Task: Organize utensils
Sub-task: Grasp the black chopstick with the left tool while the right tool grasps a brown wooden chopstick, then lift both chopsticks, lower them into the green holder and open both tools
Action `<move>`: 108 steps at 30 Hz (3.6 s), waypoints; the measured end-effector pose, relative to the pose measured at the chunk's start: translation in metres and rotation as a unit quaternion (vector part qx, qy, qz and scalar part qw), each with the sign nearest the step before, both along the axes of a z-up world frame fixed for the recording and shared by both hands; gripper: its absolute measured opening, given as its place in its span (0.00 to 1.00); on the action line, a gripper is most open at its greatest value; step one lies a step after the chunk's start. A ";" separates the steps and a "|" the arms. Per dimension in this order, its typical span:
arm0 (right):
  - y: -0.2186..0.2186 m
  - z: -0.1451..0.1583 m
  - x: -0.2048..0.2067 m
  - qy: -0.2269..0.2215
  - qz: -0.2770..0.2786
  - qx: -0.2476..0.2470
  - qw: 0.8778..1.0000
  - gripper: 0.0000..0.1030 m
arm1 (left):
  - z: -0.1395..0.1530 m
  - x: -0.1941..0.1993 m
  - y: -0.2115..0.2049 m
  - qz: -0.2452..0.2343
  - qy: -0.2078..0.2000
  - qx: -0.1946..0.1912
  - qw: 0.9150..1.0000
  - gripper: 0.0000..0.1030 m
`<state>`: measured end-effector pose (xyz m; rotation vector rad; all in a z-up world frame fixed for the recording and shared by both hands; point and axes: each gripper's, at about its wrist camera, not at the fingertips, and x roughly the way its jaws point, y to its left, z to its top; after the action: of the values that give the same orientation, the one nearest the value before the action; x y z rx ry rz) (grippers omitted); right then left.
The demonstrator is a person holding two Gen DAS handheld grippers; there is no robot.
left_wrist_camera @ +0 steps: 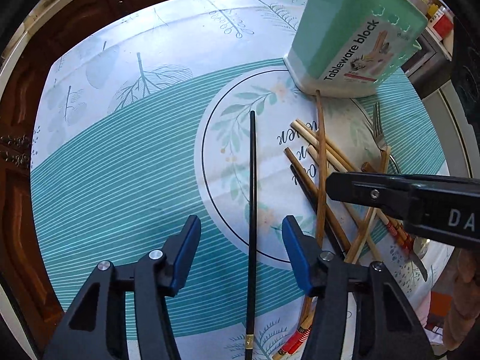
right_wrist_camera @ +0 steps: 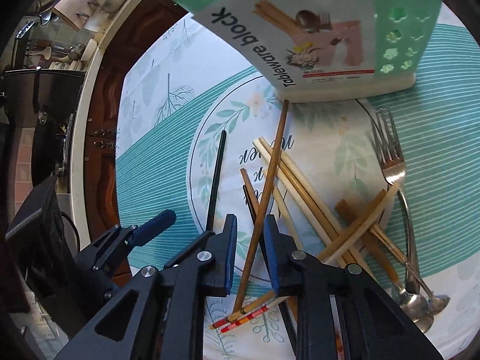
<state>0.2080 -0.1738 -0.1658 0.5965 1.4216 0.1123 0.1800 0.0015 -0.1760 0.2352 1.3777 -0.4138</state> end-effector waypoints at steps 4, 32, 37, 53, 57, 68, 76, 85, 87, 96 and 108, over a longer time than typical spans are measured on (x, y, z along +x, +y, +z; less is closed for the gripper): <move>0.007 -0.011 0.005 0.006 0.002 -0.022 1.000 0.16 | -0.004 0.002 -0.004 -0.002 0.003 0.006 1.000 0.50; 0.029 -0.016 0.011 0.010 0.009 -0.043 0.999 0.07 | -0.021 0.015 -0.033 0.017 0.028 0.011 0.999 0.03; 0.018 -0.004 -0.007 -0.026 0.007 -0.006 1.000 0.07 | 0.001 -0.006 -0.026 0.030 -0.037 -0.004 0.999 0.03; -0.012 0.057 -0.088 -0.196 0.032 0.030 0.980 0.06 | 0.071 -0.069 0.004 0.076 -0.205 -0.082 0.972 0.03; -0.022 0.088 -0.095 -0.247 0.023 0.025 0.968 0.06 | 0.100 -0.070 -0.005 0.057 -0.232 -0.088 0.967 0.03; -0.081 0.225 -0.065 -0.382 -0.029 -0.038 0.923 0.06 | 0.211 -0.044 -0.052 0.019 -0.322 -0.109 0.940 0.03; -0.119 0.323 -0.028 -0.465 -0.071 -0.088 0.878 0.06 | 0.266 -0.015 -0.083 0.005 -0.365 -0.107 0.925 0.03; -0.152 0.306 0.038 -0.480 -0.093 -0.112 0.865 0.06 | 0.261 0.022 -0.104 0.016 -0.363 -0.133 0.922 0.03; -0.154 0.282 0.046 -0.486 -0.091 -0.110 0.862 0.06 | 0.250 0.028 -0.105 0.017 -0.359 -0.139 0.923 0.03; -0.114 0.161 0.043 -0.498 -0.014 -0.150 0.854 0.07 | 0.163 0.050 -0.114 0.007 -0.282 -0.142 0.949 0.03; -0.085 0.073 0.003 -0.420 0.057 -0.148 0.894 0.18 | 0.145 0.014 -0.078 0.026 -0.275 -0.129 0.952 0.72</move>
<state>0.2113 -0.2592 -0.0927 0.1574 0.6026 0.2121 0.1942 -0.0761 -0.0314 0.0857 0.7706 -0.4397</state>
